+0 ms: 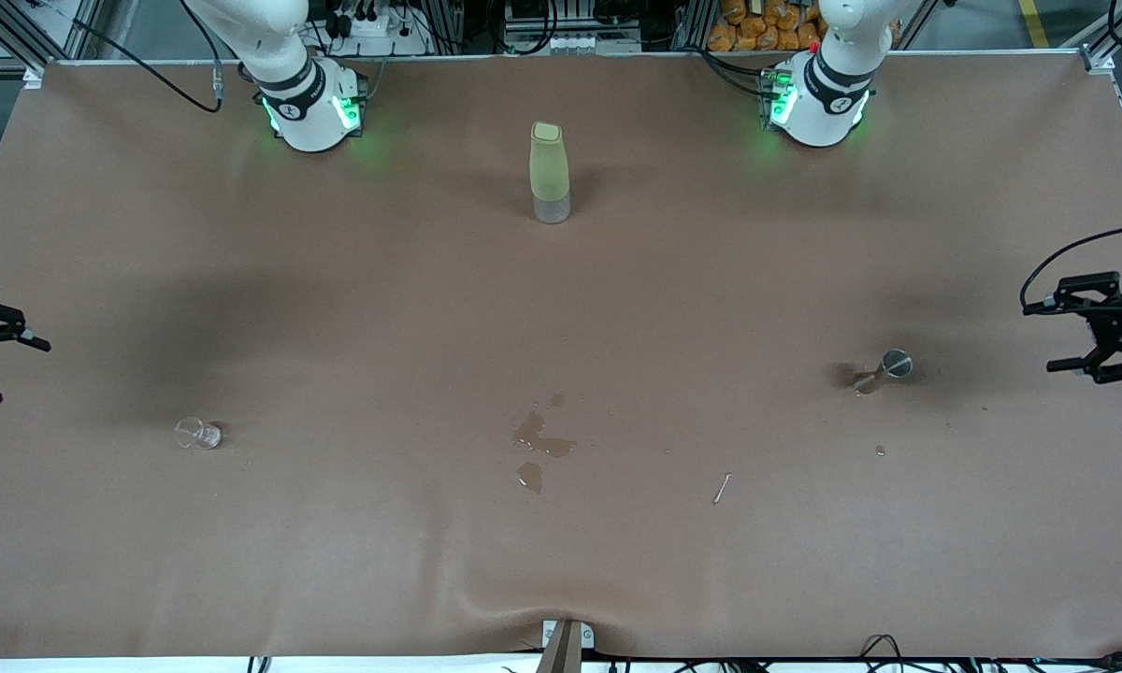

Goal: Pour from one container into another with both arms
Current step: 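Lower the left gripper around the jigger while the right gripper surrounds the beaker, then close the left gripper on the jigger while the right gripper grips the beaker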

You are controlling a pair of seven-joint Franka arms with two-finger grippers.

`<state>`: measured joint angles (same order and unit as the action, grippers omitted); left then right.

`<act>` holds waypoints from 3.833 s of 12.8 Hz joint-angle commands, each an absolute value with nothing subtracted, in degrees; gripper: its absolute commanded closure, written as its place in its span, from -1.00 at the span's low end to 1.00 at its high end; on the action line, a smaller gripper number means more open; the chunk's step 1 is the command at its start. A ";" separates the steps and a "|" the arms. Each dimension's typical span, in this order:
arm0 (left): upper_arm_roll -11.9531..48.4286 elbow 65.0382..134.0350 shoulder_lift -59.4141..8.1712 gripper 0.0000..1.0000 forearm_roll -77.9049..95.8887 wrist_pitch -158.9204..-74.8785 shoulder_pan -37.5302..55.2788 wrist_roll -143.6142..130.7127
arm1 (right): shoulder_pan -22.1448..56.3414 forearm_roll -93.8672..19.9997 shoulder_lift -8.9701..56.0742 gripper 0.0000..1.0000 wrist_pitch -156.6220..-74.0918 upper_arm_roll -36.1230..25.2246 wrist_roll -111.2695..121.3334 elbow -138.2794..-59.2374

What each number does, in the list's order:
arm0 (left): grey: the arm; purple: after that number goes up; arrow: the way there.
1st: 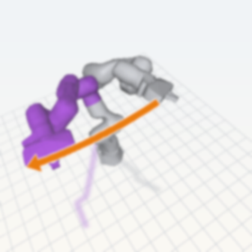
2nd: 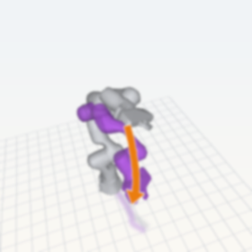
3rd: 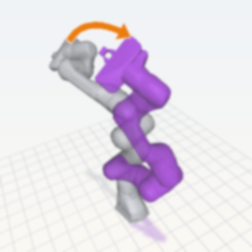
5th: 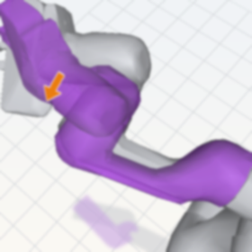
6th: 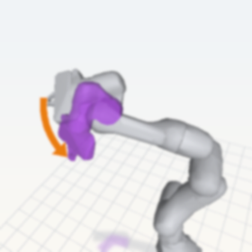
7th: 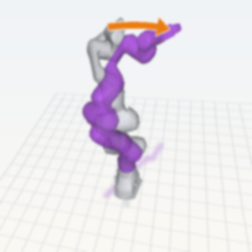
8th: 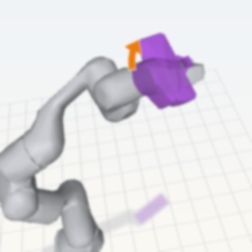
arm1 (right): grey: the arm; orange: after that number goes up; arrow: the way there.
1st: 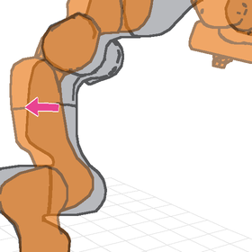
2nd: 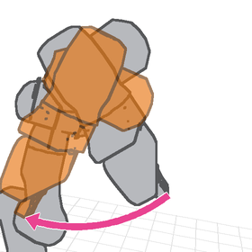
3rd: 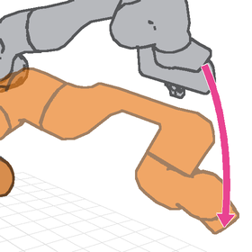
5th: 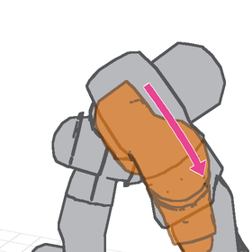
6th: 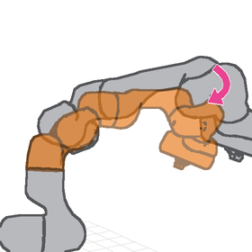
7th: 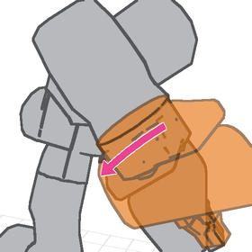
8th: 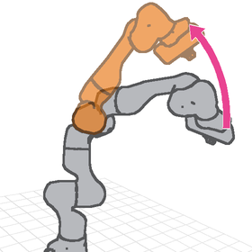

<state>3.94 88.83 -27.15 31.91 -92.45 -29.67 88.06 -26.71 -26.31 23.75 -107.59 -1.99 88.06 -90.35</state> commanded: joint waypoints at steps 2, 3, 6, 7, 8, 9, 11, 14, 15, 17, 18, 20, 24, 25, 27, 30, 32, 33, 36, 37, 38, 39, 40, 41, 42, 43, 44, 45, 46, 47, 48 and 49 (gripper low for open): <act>4.48 86.66 -31.89 -1.00 36.72 -91.93 -30.50 99.01 | -29.70 -33.03 25.39 -1.00 -108.90 -1.05 98.84 -93.51; 4.48 86.75 -33.91 -1.00 39.00 -91.85 -30.85 103.05 | -30.32 -35.48 26.97 -1.00 -109.07 -1.05 102.88 -94.12; 4.66 87.10 -36.82 -1.00 41.66 -91.85 -31.82 110.12 | -31.64 -42.34 30.84 -1.00 -109.42 -1.05 111.51 -94.48; 4.75 87.10 -36.91 -1.00 41.75 -91.85 -31.73 112.39 | -31.99 -44.80 32.50 -1.00 -109.42 -1.05 113.80 -94.40; 4.75 86.93 -37.78 -1.00 41.75 -91.93 -31.55 115.46 | -32.60 -47.17 33.91 -1.00 -109.42 -1.05 116.78 -94.39; 4.75 87.01 -38.49 -1.00 42.10 -92.11 -31.55 117.75 | -32.78 -49.72 35.49 -1.00 -109.34 -1.05 119.94 -94.39; 4.75 87.88 -39.46 -1.00 44.03 -92.11 -31.47 121.80 | -33.48 -54.64 37.96 -1.00 -109.42 -1.05 124.17 -94.39; 4.83 89.47 -39.73 -1.00 44.91 -92.11 -31.38 126.64 | -33.57 -60.89 40.77 -1.00 -109.34 -1.05 125.15 -94.39; 4.83 89.73 -39.90 -1.00 45.35 -92.11 -31.38 128.22 | -33.84 -61.17 41.74 -1.00 -109.07 -1.05 126.46 -94.31; 4.92 89.74 -41.04 -1.00 46.57 -92.11 -31.20 132.52 | -34.28 -64.23 44.28 -1.00 -108.81 -0.97 132.94 -94.48; 4.92 89.91 -42.35 -1.00 47.97 -91.85 -31.29 135.24 | -34.36 -66.60 45.78 -1.00 -108.72 -0.97 135.24 -94.40; 6.05 90.61 -44.64 -0.92 51.66 -91.76 -31.20 140.69 | -34.45 -69.86 48.15 -1.00 -106.37 -0.97 137.02 -94.39; 7.12 92.02 -46.67 -0.78 53.09 -91.76 -31.38 148.70 | -34.02 -74.95 49.92 -1.00 -105.30 -0.70 138.51 -94.31; 7.12 92.02 -46.67 -0.71 53.09 -91.76 -31.55 150.45 | -33.75 -76.45 50.01 -1.00 -105.12 -0.70 139.91 -94.22; 7.03 92.11 -46.84 -0.70 53.09 -91.76 -31.64 152.05 | -33.22 -79.35 50.36 -1.00 -105.12 -0.62 143.25 -94.22; 7.12 91.93 -49.12 -0.70 55.09 -91.85 -31.73 152.75 | -32.52 -79.72 50.80 -1.00 -105.21 -0.62 143.61 -94.13; 7.12 91.93 -50.62 -0.70 57.91 -91.85 -31.64 152.75 | -31.65 -81.55 51.41 -1.00 -105.29 -0.62 143.87 -94.04; 7.12 91.93 -51.06 -0.70 58.27 -91.85 -31.47 152.84 | -31.29 -82.17 51.94 -1.00 -105.29 -0.62 143.96 -93.96; 7.12 91.93 -51.42 -0.66 59.41 -91.85 -31.20 152.84 | -30.76 -84.72 53.43 -1.00 -105.38 -0.62 145.01 -93.69; 7.12 91.93 -51.68 -0.65 59.50 -91.93 -31.11 152.84 | -30.41 -85.77 53.70 -1.00 -105.38 -0.62 145.45 -93.69; 7.12 91.85 -51.68 -0.60 59.76 -91.93 -31.11 152.75 | -30.41 -86.13 54.14 -1.00 -105.47 -0.62 145.55 -93.78; 7.12 91.93 -51.77 -0.57 59.77 -92.02 -31.03 152.75 | -29.89 -86.65 54.84 -1.00 -105.47 -0.62 145.55 -93.69; 7.12 91.93 -51.94 -0.57 59.85 -92.20 -30.94 152.75 | -29.45 -88.14 55.10 -1.00 -105.47 -0.62 145.55 -93.69; 7.12 91.93 -52.20 -0.57 59.85 -92.28 -30.68 152.84 | -28.83 -88.76 55.28 -1.00 -105.47 -0.62 145.63 -93.69; 7.12 91.93 -52.21 -0.57 59.85 -92.37 -30.59 152.75 | -28.48 -88.94 55.28 -1.00 -105.56 -0.62 145.63 -93.69; 7.12 91.93 -52.12 -0.56 59.77 -92.46 -30.59 152.49 | -28.04 -89.73 55.28 -1.00 -105.64 -0.62 145.63 -93.69; 7.12 91.93 -52.21 -0.56 59.85 -92.63 -30.41 152.49 | -27.60 -90.61 55.28 -1.00 -105.64 -0.62 145.63 -93.69; 7.12 91.93 -52.21 -0.56 59.85 -92.64 -30.32 152.49 | -27.51 -90.96 55.54 -1.00 -105.64 -0.70 145.63 -93.69; 7.12 91.93 -52.21 -0.54 59.85 -92.64 -30.32 152.49 | -27.34 -91.14 55.72 -1.00 -105.64 -0.70 145.63 -93.52; 7.12 91.93 -52.29 -0.50 59.85 -92.64 -30.32 152.49 | -27.33 -91.23 56.33 -1.00 -105.64 -0.70 145.63 -93.34; 7.12 92.02 -52.29 -0.48 59.85 -92.64 -30.32 152.49 | -27.33 -91.49 56.60 -1.00 -105.64 -0.70 145.63 -93.08; 7.12 92.02 -52.29 -0.47 59.85 -92.72 -30.32 152.49 | -27.33 -91.49 56.86 -1.00 -105.64 -0.70 145.63 -93.08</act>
